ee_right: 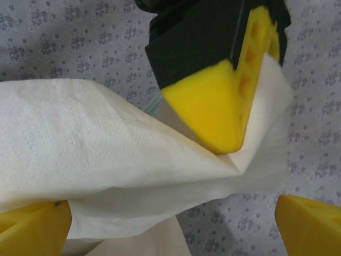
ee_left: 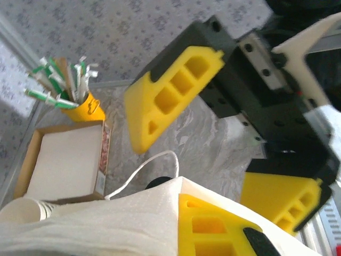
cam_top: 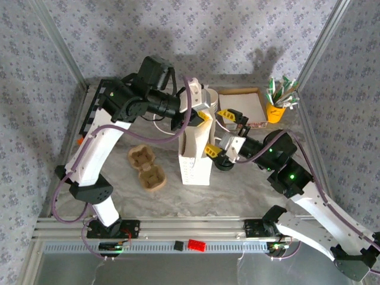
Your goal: Pack the takeout coffee
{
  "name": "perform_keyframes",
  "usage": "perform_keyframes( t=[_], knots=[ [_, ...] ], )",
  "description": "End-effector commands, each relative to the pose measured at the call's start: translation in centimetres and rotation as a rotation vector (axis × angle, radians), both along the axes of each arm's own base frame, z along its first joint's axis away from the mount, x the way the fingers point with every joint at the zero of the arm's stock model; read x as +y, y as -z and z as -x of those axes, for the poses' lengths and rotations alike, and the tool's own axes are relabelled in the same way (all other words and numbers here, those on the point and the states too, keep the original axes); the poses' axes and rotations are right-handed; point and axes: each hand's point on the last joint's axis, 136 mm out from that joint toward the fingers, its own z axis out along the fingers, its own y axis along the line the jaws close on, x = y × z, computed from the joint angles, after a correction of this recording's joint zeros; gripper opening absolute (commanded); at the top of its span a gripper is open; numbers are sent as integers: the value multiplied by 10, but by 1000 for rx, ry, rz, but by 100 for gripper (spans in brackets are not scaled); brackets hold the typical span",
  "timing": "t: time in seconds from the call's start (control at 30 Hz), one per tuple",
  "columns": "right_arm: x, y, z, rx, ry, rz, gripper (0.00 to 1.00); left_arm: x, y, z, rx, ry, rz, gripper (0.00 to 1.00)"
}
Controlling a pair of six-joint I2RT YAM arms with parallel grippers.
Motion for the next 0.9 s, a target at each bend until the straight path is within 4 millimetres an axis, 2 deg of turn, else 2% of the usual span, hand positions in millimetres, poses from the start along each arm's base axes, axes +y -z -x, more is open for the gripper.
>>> perform_keyframes(
  t=[0.0, 0.03, 0.2, 0.33, 0.37, 0.47, 0.6, 0.7, 0.87],
  knots=[
    [-13, -18, 1, 120, 32, -116, 100, 4, -27, -22, -4, -170, 100, 0],
    [-16, -16, -2, 170, 51, -134, 100, 5, -30, -28, 9, -218, 115, 0],
    [-28, -4, 1, 426, 74, -123, 100, 7, -31, -32, 22, -265, 142, 0],
    [-39, -11, 12, 608, 50, -170, 100, 13, -35, -39, 7, -325, 176, 0],
    [-42, -21, 14, 641, 41, -204, 100, 14, -36, -38, 9, -328, 180, 0],
    [-41, -31, 18, 768, -24, -259, 100, 10, -40, -29, 21, -280, 208, 0],
    [-40, -38, 8, 947, -54, -303, 100, 8, -42, -23, 45, -248, 222, 0],
    [-35, -46, 5, 1001, -124, -309, 94, 7, -46, -11, 66, -194, 242, 0],
    [-29, -42, -2, 1047, -198, -277, 93, 8, -51, 3, 78, -131, 271, 0]
  ],
)
